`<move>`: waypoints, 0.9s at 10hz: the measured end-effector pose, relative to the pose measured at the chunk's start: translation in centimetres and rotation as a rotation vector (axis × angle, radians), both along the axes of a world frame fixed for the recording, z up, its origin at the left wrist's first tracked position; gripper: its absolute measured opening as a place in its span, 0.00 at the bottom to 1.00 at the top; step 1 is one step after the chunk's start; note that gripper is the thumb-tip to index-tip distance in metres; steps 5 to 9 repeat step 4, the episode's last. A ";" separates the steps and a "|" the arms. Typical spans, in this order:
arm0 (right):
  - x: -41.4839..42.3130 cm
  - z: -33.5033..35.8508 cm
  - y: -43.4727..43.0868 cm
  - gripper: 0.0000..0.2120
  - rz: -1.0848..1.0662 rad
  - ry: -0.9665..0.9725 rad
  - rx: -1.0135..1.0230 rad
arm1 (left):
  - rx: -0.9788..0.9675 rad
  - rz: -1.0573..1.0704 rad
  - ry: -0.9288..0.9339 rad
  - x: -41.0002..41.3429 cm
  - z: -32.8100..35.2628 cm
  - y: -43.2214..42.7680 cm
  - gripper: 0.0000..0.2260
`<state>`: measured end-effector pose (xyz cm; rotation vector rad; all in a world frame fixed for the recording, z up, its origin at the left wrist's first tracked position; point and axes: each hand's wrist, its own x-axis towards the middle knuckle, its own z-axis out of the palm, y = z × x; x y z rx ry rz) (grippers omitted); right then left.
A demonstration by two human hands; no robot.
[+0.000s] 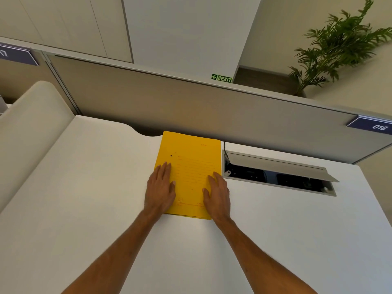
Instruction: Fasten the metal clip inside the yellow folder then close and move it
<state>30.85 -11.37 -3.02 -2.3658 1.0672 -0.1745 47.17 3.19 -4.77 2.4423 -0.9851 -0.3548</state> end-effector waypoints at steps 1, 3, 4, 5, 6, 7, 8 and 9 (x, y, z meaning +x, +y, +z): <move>-0.6 -0.2 0.1 0.26 0.061 0.060 -0.013 | 0.136 -0.112 -0.039 -0.8 -0.2 -0.4 0.30; -2.0 1.7 -0.7 0.26 0.125 0.010 -0.035 | 0.227 -0.119 -0.040 -2.4 1.5 -0.7 0.31; -3.2 2.4 -1.1 0.26 0.161 -0.003 -0.071 | 0.204 -0.116 -0.097 -3.8 3.0 -1.5 0.32; -3.2 2.4 -1.1 0.26 0.161 -0.003 -0.071 | 0.204 -0.116 -0.097 -3.8 3.0 -1.5 0.32; -3.2 2.4 -1.1 0.26 0.161 -0.003 -0.071 | 0.204 -0.116 -0.097 -3.8 3.0 -1.5 0.32; -3.2 2.4 -1.1 0.26 0.161 -0.003 -0.071 | 0.204 -0.116 -0.097 -3.8 3.0 -1.5 0.32; -3.2 2.4 -1.1 0.26 0.161 -0.003 -0.071 | 0.204 -0.116 -0.097 -3.8 3.0 -1.5 0.32; -3.2 2.4 -1.1 0.26 0.161 -0.003 -0.071 | 0.204 -0.116 -0.097 -3.8 3.0 -1.5 0.32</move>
